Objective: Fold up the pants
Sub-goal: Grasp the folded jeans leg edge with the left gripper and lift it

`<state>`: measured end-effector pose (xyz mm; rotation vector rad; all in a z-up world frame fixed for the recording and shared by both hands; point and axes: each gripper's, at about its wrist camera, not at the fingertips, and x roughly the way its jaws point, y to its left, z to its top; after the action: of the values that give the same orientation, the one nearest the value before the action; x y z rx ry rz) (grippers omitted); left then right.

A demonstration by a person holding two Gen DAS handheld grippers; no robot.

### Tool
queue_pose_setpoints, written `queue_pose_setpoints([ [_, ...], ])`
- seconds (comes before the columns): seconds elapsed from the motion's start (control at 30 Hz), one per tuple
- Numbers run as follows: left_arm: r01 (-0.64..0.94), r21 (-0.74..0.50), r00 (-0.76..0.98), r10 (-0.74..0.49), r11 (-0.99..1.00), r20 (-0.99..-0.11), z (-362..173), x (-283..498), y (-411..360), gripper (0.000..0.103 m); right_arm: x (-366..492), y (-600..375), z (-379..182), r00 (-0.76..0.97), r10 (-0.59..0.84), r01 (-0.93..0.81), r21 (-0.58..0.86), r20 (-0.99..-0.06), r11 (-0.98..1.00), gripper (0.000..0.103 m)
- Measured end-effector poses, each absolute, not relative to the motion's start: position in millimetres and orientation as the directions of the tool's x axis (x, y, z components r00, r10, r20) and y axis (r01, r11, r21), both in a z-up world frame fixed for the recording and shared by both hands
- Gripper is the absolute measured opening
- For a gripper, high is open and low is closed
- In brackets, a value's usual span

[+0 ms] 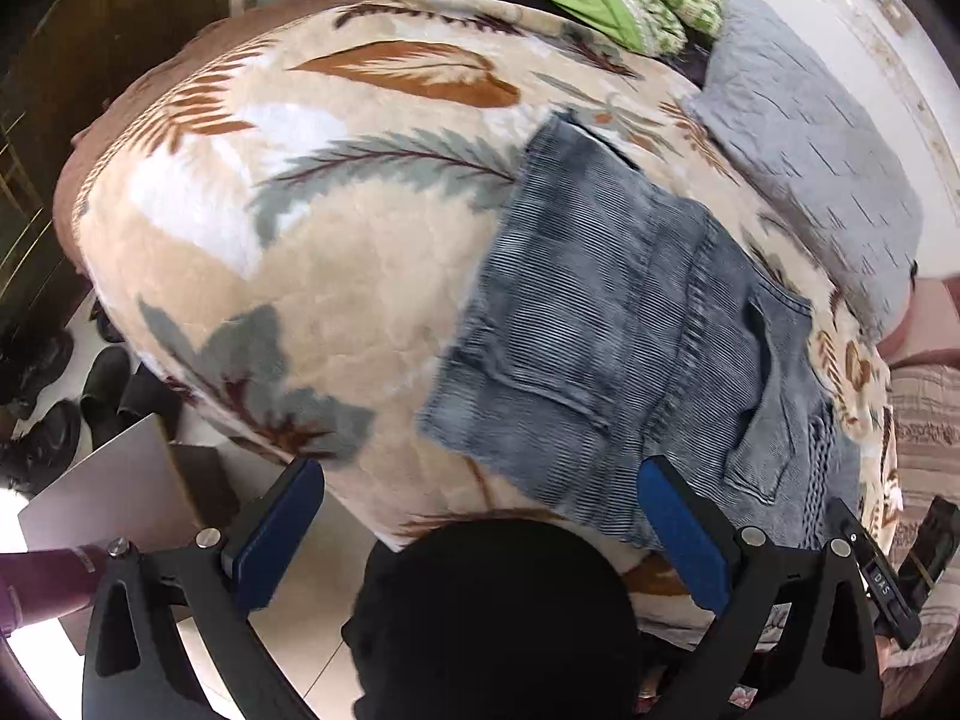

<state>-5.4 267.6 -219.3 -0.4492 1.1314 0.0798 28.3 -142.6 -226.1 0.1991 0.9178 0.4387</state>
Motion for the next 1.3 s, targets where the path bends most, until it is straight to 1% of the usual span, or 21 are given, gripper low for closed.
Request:
queue_pose_setpoints([
  [0.17,-0.274,-0.278,0.412,-0.148,0.921,-0.899,-231.1,18.1,253.5,0.103,27.5,-141.4,-226.3,0.532,0.44,-0.284,0.337,-0.723,0.898,0.031],
  [0.23,-0.29,-0.314,0.41,-0.179,0.904,-0.894,-237.6,24.8,253.5,0.101,27.2,-141.8,-226.5,0.533,0.44,-0.282,0.338,-0.723,0.898,0.031],
  [0.27,-0.289,-0.332,0.417,-0.194,0.898,-0.888,-238.7,26.7,252.9,0.097,26.9,-142.0,-226.4,0.534,0.44,-0.282,0.339,-0.722,0.898,0.031],
  [0.33,-0.287,-0.356,0.438,-0.209,0.889,-0.874,-237.3,30.3,251.8,0.075,27.1,-142.1,-225.1,0.536,0.447,-0.284,0.346,-0.716,0.894,0.031],
  [0.37,-0.284,-0.364,0.452,-0.211,0.887,-0.867,-235.5,31.1,250.8,0.069,27.6,-141.9,-224.5,0.538,0.453,-0.285,0.352,-0.711,0.892,0.031],
  [0.4,-0.279,-0.365,0.465,-0.207,0.888,-0.861,-232.8,33.5,248.3,0.058,28.7,-140.9,-223.4,0.537,0.467,-0.29,0.367,-0.703,0.884,0.031],
  [0.43,-0.264,-0.369,0.471,-0.215,0.891,-0.855,-230.7,35.6,245.6,0.05,30.3,-138.9,-222.2,0.532,0.487,-0.297,0.386,-0.693,0.874,0.031],
  [0.47,-0.259,-0.364,0.471,-0.212,0.895,-0.856,-229.8,37.1,243.4,0.049,33.4,-134.5,-219.9,0.525,0.516,-0.309,0.414,-0.676,0.856,0.031],
  [0.53,-0.247,-0.352,0.479,-0.202,0.903,-0.854,-228.1,39.1,238.2,0.041,38.5,-123.0,-215.2,0.525,0.544,-0.329,0.433,-0.655,0.839,0.031],
  [0.6,-0.243,-0.349,0.484,-0.198,0.905,-0.852,-227.5,41.1,235.9,0.04,42.4,-101.8,-210.4,0.523,0.554,-0.36,0.421,-0.648,0.833,0.031],
  [0.67,-0.255,-0.364,0.474,-0.213,0.896,-0.855,-231.1,44.0,238.5,0.042,43.9,-76.1,-209.9,0.503,0.568,-0.411,0.398,-0.652,0.82,0.031],
  [0.73,-0.272,-0.409,0.465,-0.253,0.871,-0.848,-235.5,44.7,247.0,0.043,44.5,-55.0,-214.2,0.488,0.554,-0.44,0.359,-0.674,0.824,0.031],
  [0.77,-0.275,-0.419,0.465,-0.261,0.865,-0.846,-235.6,43.4,249.0,0.043,46.4,-44.0,-221.2,0.465,0.541,-0.447,0.342,-0.701,0.827,0.031],
  [0.8,-0.281,-0.425,0.469,-0.263,0.861,-0.843,-235.0,43.5,250.0,0.041,49.3,-33.4,-233.4,0.428,0.513,-0.443,0.322,-0.744,0.837,0.031],
  [0.83,-0.283,-0.425,0.48,-0.257,0.86,-0.839,-233.5,42.9,250.1,0.031,47.5,-29.6,-238.8,0.443,0.498,-0.445,0.299,-0.746,0.844,0.031],
  [0.87,-0.284,-0.422,0.486,-0.25,0.861,-0.837,-232.3,42.3,249.8,0.027,42.4,-29.6,-238.0,0.477,0.504,-0.465,0.28,-0.72,0.84,0.031],
  [0.9,-0.284,-0.418,0.493,-0.243,0.863,-0.835,-230.5,42.4,249.0,0.021,39.9,-29.4,-239.1,0.479,0.504,-0.482,0.265,-0.718,0.835,0.031],
  [0.93,-0.285,-0.411,0.496,-0.234,0.866,-0.836,-228.1,41.2,248.3,0.019,39.5,-30.8,-239.1,0.477,0.51,-0.488,0.266,-0.716,0.831,0.031],
  [1.07,-0.288,-0.393,0.519,-0.203,0.873,-0.83,-219.5,38.2,241.8,0.014,41.3,-41.0,-242.8,0.459,0.551,-0.476,0.331,-0.697,0.815,0.032],
  [1.2,-0.241,-0.351,0.567,-0.162,0.905,-0.808,-197.0,33.5,230.1,0.013,36.9,-36.8,-242.0,0.479,0.537,-0.498,0.289,-0.694,0.818,0.031],
  [1.3,-0.189,-0.325,0.606,-0.15,0.927,-0.781,-174.8,29.5,217.9,0.013,35.4,-36.3,-240.4,0.483,0.538,-0.497,0.289,-0.691,0.818,0.032],
])
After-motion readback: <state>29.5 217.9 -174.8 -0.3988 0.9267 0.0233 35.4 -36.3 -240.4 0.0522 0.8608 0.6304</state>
